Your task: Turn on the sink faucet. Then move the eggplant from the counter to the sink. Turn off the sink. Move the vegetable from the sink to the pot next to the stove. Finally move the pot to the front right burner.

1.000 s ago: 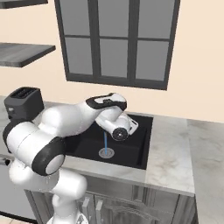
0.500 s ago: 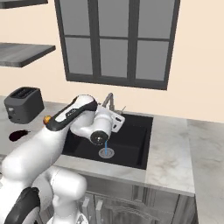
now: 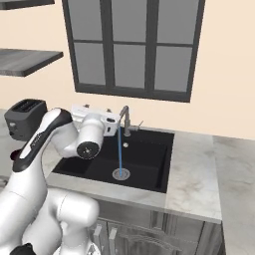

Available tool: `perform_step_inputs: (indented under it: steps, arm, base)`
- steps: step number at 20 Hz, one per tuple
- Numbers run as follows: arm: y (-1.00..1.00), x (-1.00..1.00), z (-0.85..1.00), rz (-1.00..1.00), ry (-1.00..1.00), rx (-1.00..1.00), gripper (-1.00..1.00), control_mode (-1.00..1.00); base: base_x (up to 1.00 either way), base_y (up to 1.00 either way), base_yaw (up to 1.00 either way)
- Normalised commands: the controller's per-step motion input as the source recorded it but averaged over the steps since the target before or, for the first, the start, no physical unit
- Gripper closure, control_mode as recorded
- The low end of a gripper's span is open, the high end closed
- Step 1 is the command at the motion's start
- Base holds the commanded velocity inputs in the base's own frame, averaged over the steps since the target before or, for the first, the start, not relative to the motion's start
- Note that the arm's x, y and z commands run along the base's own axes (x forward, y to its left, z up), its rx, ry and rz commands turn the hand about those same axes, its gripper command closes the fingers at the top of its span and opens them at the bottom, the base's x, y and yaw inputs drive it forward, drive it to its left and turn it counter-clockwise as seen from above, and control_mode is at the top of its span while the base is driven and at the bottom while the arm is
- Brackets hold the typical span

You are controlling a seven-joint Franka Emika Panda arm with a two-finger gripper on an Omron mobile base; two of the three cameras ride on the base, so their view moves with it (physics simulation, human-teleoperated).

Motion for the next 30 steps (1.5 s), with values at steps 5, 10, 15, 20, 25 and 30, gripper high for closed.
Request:
perform_step_inputs:
  steps: [5, 10, 15, 20, 25, 30]
  arm:
    - [0.41, 0.00, 0.06, 0.15, -0.02, -0.17, -1.00, -1.00]
    - [0.05, 0.08, 0.00, 0.01, -0.02, -0.02, -1.00, -1.00]
    - [0.30, 0.07, -0.01, 0.19, -0.11, -0.19, -1.00, -1.00]
    - [0.37, 0.21, -0.10, 0.25, -0.10, -0.27, -1.00, -1.00]
    - [0.45, 0.10, -0.10, 0.24, -0.20, -0.30, -1.00, -1.00]
    - [0.58, 0.00, -0.01, 0.27, -0.29, -0.32, -1.00, -1.00]
  base:
    - [0.00, 0.00, 0.00]
    - [0.00, 0.00, 0.00]
    - [0.00, 0.00, 0.00]
    - [0.00, 0.00, 0.00]
    - [0.00, 0.00, 0.00]
    - [0.00, 0.00, 0.00]
